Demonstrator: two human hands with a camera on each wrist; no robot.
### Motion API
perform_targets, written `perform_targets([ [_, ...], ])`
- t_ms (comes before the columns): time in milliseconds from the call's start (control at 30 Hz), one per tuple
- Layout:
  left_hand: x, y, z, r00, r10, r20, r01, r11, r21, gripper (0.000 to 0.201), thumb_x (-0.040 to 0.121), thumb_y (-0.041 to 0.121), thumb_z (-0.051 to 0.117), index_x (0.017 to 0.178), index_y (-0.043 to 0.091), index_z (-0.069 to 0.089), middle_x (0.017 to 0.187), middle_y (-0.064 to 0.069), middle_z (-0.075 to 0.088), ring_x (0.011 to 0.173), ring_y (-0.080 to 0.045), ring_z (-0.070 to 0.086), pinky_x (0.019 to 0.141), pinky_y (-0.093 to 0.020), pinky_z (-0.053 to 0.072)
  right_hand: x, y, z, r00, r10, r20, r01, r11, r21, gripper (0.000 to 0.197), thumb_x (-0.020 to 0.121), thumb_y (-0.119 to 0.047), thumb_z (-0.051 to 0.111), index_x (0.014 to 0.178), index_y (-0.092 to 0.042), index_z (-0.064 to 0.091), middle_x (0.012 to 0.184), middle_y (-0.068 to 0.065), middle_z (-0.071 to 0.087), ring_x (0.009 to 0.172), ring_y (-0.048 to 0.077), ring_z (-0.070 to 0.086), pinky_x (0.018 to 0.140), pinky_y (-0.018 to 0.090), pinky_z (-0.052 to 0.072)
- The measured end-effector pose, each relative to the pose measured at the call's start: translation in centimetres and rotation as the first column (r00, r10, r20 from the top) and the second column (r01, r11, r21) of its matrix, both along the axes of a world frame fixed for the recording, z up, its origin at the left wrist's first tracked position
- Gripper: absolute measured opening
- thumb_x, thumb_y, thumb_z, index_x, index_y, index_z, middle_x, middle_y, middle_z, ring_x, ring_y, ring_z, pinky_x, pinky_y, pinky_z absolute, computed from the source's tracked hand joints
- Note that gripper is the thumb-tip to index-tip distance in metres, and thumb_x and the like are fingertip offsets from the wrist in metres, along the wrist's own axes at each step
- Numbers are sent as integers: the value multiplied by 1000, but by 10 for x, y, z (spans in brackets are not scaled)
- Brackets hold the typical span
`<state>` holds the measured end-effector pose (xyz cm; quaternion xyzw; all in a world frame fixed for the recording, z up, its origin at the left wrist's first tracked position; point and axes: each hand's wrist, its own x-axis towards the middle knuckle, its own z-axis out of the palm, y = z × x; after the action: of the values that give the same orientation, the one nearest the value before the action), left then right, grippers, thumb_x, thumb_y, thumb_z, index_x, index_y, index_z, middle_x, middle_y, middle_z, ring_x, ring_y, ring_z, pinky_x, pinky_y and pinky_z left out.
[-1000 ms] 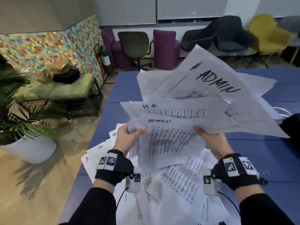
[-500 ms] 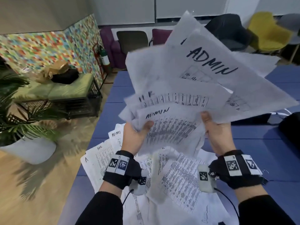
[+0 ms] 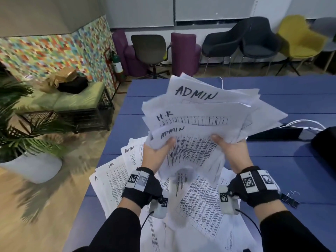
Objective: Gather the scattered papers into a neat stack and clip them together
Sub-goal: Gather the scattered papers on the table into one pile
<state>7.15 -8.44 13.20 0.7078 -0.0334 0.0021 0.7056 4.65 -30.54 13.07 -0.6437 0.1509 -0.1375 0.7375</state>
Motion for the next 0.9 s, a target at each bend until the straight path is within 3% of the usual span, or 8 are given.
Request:
perform_targets([
  [100,4,10,-7,998,2,-57,-6,998,-63,55,63,32,82,111,23,57,96,9,72,89,5,68,73,-12,54,-3,-7,7,983,174,-52,-177,981,-81,47,54,-32,83,96,-17,68,88,-10,75,90,5,70,82,23,54],
  [200,6,13,-12,986,-55,-155,59,998,26,79,54,46,88,121,21,54,115,2,69,108,-12,65,90,-33,55,-3,-18,-8,924,246,-292,-304,936,-175,78,38,-55,90,102,-14,71,99,-3,75,101,16,68,96,37,51],
  [367,5,4,-12,970,-123,-212,135,990,44,38,71,12,80,89,33,55,77,23,66,69,18,62,68,-7,51,-5,-16,-14,930,325,-173,-338,940,-46,53,68,3,77,118,-7,62,99,-4,75,94,9,70,88,30,55],
  [467,2,4,-13,974,-117,-195,127,991,39,35,67,21,83,97,23,64,83,11,73,76,2,70,70,-16,55,-7,-19,-17,946,293,-136,-296,955,-2,46,65,3,76,109,-8,66,97,-1,75,93,12,71,85,27,56],
  [600,3,7,-9,992,-32,-124,21,996,-89,80,64,52,78,113,-7,56,77,-7,61,72,-19,58,76,-18,50,-10,-21,-15,941,328,-78,-328,944,11,41,69,4,70,109,-4,66,101,8,73,94,17,69,82,27,57],
  [700,0,0,4,995,21,-101,-40,982,-184,79,63,67,70,116,8,61,113,-12,69,108,-29,64,102,-46,45,-8,-17,-16,938,343,-61,-342,939,16,40,68,6,70,106,-8,65,97,3,74,91,14,70,82,28,57],
  [800,0,-11,16,983,142,-116,-165,962,-217,61,68,68,66,87,11,65,85,-7,72,81,-23,68,84,-39,55,-8,-14,-23,936,337,-97,-337,941,22,40,72,14,67,104,-9,64,86,-6,76,83,6,72,68,18,56],
  [900,6,-18,22,942,266,-207,-306,931,-197,69,54,84,60,74,18,51,75,-3,54,72,-17,51,74,-32,42,-13,-14,-41,929,319,-188,-317,947,41,54,64,7,77,114,-6,61,97,0,75,95,11,70,75,21,56],
])
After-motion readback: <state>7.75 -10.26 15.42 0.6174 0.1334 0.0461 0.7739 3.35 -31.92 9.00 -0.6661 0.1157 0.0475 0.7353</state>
